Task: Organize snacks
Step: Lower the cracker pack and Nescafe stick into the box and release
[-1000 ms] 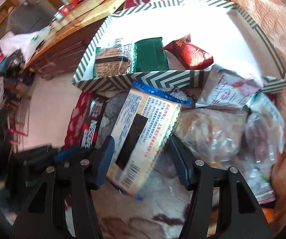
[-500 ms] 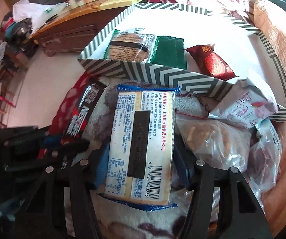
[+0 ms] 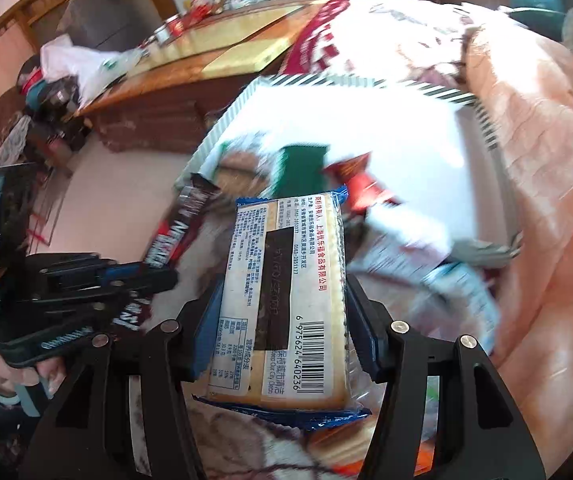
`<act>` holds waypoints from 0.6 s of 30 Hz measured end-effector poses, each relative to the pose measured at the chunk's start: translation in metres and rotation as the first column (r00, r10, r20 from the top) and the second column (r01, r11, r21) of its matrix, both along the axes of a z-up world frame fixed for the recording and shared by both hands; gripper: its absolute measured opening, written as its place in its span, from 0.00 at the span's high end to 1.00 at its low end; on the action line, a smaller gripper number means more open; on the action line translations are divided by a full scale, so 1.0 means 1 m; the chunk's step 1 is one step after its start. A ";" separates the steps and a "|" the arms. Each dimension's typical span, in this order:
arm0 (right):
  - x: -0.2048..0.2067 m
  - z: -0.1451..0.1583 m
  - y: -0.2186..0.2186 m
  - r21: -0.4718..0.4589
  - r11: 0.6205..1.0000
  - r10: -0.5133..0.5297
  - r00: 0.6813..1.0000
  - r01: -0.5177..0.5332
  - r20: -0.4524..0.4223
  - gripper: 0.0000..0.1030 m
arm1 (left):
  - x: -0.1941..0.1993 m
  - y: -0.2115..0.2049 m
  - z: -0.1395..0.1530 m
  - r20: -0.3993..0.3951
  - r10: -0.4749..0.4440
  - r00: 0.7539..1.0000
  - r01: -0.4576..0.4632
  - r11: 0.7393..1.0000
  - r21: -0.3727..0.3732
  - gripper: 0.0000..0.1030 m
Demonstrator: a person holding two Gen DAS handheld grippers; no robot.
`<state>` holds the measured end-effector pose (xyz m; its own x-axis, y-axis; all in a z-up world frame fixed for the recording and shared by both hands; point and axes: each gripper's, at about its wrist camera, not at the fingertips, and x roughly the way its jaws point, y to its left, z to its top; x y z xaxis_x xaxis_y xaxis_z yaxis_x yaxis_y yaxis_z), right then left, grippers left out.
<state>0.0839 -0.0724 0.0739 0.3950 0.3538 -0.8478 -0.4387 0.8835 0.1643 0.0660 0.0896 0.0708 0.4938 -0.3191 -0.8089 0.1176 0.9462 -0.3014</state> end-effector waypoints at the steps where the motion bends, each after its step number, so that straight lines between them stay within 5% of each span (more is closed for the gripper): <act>1: 0.008 0.002 -0.005 0.006 1.000 -0.015 1.000 0.015 0.002 0.45 | 0.008 0.000 0.002 0.004 0.005 1.000 -0.005 1.000 0.004 0.90; 18: 0.124 -0.018 -0.036 0.000 0.990 -0.142 0.989 0.142 -0.044 0.45 | 0.119 -0.026 -0.012 -0.035 0.024 0.999 -0.021 0.997 0.079 0.90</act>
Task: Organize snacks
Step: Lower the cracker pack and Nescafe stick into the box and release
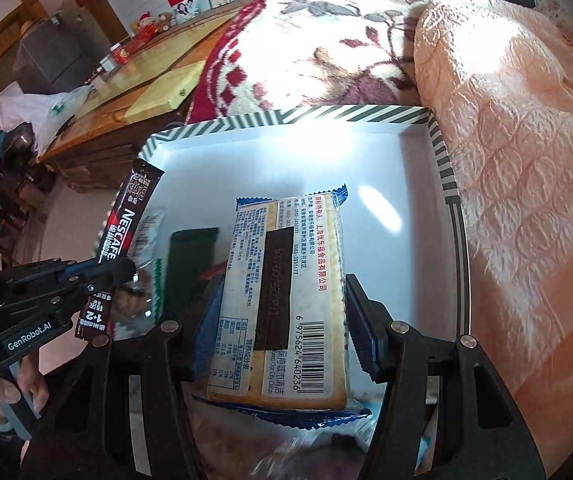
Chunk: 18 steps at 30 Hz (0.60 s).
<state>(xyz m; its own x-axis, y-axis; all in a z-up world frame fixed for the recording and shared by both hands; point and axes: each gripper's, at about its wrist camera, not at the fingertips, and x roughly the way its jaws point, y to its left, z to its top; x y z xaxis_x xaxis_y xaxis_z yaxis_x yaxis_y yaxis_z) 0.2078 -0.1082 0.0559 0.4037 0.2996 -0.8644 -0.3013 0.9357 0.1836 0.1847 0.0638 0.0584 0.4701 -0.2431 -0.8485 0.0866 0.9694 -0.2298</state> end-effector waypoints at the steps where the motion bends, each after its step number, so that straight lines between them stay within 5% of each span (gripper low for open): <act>1: 0.005 -0.004 -0.001 -0.004 1.000 -0.005 1.000 0.005 -0.005 0.45 | 0.003 -0.001 -0.002 -0.001 0.004 1.000 -0.004 1.000 0.008 0.90; 8: 0.022 -0.032 -0.007 -0.001 0.999 -0.036 0.997 0.036 -0.074 0.44 | 0.015 -0.005 -0.015 -0.012 0.031 0.999 -0.030 0.999 0.039 0.86; 9: 0.021 -0.034 -0.006 -0.005 0.999 -0.035 0.996 0.035 -0.081 0.44 | 0.014 -0.004 -0.015 -0.010 0.037 0.999 -0.036 0.998 0.046 0.77; 12: 0.016 -0.030 -0.010 0.011 0.999 -0.040 0.994 0.041 -0.102 0.42 | 0.006 -0.003 -0.008 0.016 0.052 0.999 -0.053 0.996 0.071 0.30; 18: -0.017 0.016 -0.044 0.181 0.978 -0.092 0.993 0.103 -0.069 0.41 | -0.030 -0.004 0.018 0.086 0.024 0.996 -0.025 1.000 0.011 0.19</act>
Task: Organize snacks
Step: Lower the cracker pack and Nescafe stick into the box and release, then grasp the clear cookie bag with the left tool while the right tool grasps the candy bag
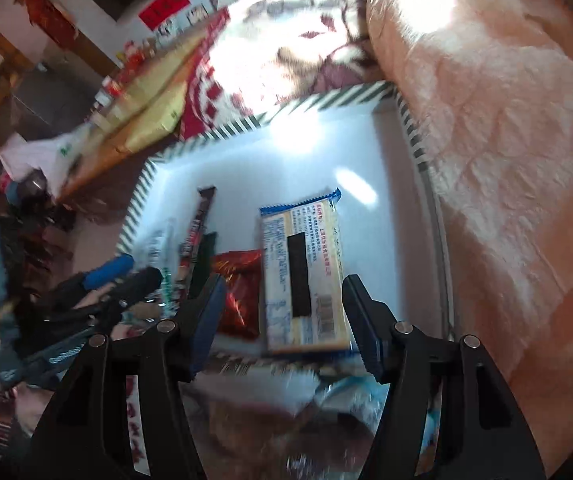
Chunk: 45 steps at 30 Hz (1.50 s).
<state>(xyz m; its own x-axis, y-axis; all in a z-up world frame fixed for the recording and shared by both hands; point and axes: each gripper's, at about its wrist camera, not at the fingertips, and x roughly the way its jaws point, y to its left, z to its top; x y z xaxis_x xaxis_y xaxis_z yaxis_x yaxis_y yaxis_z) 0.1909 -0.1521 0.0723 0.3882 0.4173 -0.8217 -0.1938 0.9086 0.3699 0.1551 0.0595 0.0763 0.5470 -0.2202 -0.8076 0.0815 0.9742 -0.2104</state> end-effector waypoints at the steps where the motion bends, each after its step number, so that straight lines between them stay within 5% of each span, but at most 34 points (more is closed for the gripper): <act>1: -0.010 0.008 -0.005 0.018 1.000 -0.004 1.000 0.004 0.012 0.41 | -0.007 -0.002 0.003 0.008 -0.009 1.000 0.009 1.000 -0.009 0.18; 6: -0.063 0.028 -0.024 0.049 0.999 0.001 0.999 -0.004 0.044 0.37 | -0.048 -0.022 0.008 0.018 -0.071 0.997 0.071 0.997 -0.016 0.16; 13: -0.118 0.015 -0.045 0.075 0.997 -0.006 1.000 0.005 0.008 0.37 | -0.073 -0.063 -0.014 -0.048 -0.138 0.989 0.136 0.990 -0.039 0.16; 26: -0.133 0.013 -0.067 0.113 0.993 -0.041 0.999 0.041 -0.002 0.37 | -0.050 -0.109 -0.052 -0.156 -0.148 0.977 0.135 0.987 -0.091 0.16; 29: -0.133 0.010 -0.072 0.123 0.991 -0.055 0.998 0.055 -0.006 0.37 | -0.047 -0.112 -0.059 -0.159 -0.129 0.979 0.120 0.991 -0.063 0.23; 34: -0.134 0.008 -0.078 0.144 0.987 -0.075 0.997 0.076 -0.012 0.37 | -0.053 -0.106 -0.056 -0.139 -0.147 0.979 0.141 0.988 -0.058 0.54; 45: -0.126 -0.011 -0.053 0.092 0.993 -0.064 0.996 0.069 -0.054 0.37 | -0.094 -0.062 -0.041 -0.105 -0.086 0.991 0.083 0.996 -0.033 0.59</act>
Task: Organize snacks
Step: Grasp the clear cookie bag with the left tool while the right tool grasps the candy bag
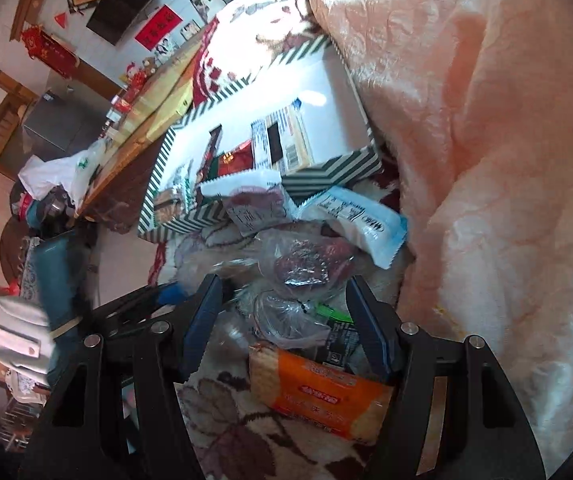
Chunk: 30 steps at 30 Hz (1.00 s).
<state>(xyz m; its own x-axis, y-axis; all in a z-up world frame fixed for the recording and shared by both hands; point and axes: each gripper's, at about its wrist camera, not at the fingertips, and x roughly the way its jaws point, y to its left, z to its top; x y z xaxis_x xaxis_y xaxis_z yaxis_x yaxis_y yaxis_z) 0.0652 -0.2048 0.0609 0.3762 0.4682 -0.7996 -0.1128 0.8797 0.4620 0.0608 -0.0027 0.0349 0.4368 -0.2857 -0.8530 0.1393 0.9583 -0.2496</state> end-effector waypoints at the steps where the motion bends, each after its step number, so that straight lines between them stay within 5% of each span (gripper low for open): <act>1: 0.002 -0.004 0.004 -0.016 1.000 -0.002 1.000 0.001 -0.007 0.37 | -0.002 0.005 0.001 0.008 0.013 1.000 -0.013 1.000 0.008 0.59; 9: 0.019 -0.030 0.029 -0.159 0.987 -0.009 1.000 0.007 -0.013 0.37 | -0.014 0.024 -0.007 0.006 0.059 0.998 -0.059 0.998 -0.007 0.59; 17: 0.033 -0.041 0.031 -0.209 0.978 -0.011 1.000 0.011 0.001 0.37 | -0.016 0.019 -0.011 0.023 0.048 0.999 -0.049 0.998 0.027 0.58; 23: 0.027 -0.043 0.028 -0.221 0.975 0.020 1.000 -0.016 0.013 0.64 | -0.017 0.019 -0.009 0.031 0.051 0.998 -0.052 0.998 0.022 0.59; 30: 0.009 -0.015 0.039 -0.201 0.974 0.119 0.990 -0.101 0.076 0.64 | -0.020 0.028 -0.004 0.028 0.065 0.997 -0.065 0.998 -0.004 0.59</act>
